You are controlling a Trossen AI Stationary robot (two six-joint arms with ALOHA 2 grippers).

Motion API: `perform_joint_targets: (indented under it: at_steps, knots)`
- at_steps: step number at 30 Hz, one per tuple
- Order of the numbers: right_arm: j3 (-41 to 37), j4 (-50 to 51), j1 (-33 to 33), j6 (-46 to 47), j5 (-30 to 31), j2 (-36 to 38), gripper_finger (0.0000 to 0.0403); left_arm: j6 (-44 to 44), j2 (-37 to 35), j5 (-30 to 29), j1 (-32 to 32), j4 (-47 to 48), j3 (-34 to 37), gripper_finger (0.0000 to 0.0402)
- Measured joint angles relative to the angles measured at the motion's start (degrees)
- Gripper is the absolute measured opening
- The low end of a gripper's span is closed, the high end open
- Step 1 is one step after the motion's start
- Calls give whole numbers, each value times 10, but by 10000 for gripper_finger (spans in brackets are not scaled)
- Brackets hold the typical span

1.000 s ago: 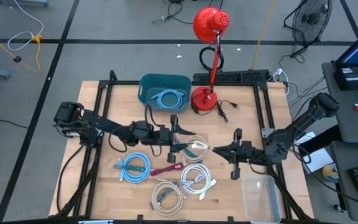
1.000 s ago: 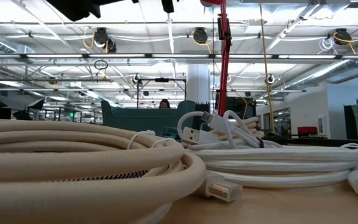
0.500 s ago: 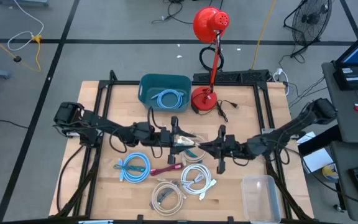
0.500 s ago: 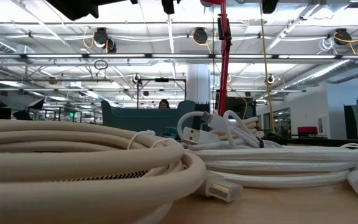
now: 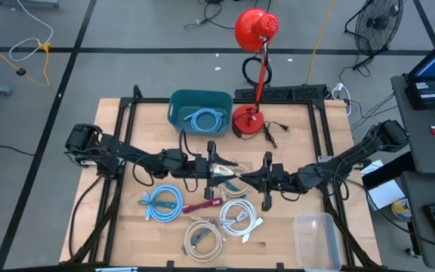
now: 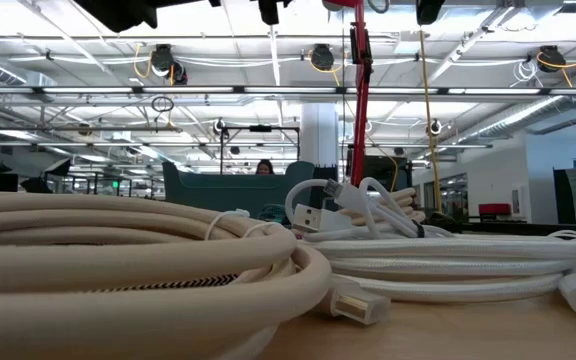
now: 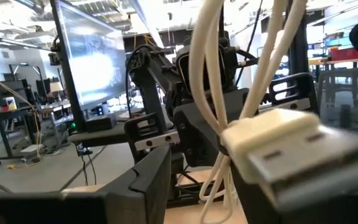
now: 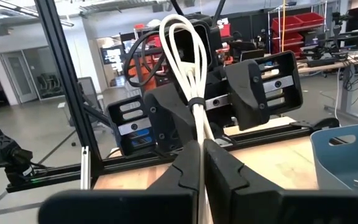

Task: Pick & Place USB Port
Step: Put the light brown charger cable into the transparent bin

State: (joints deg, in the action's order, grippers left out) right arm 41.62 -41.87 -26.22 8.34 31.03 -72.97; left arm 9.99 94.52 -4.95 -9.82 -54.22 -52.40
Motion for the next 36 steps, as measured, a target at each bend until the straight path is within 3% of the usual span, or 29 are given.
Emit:
perform_joint_targets:
  at_steps: [11,16,25,29,36]
  knots:
    - [0,3,14,-5,1,0,0,2,0,43,-4,0,0,13]
    - [0,5,16,-28,-1,0,9,-29,0,36,-4,0,0,14]
    - [0,35,-15,-58,-10,31,85,-129,-31,50,-4,24,1,6]
    - [0,76,-33,-78,-10,52,118,-220,-66,60,0,76,0,6]
    - [0,175,-67,-92,-11,72,149,-453,-69,141,11,156,8,6]
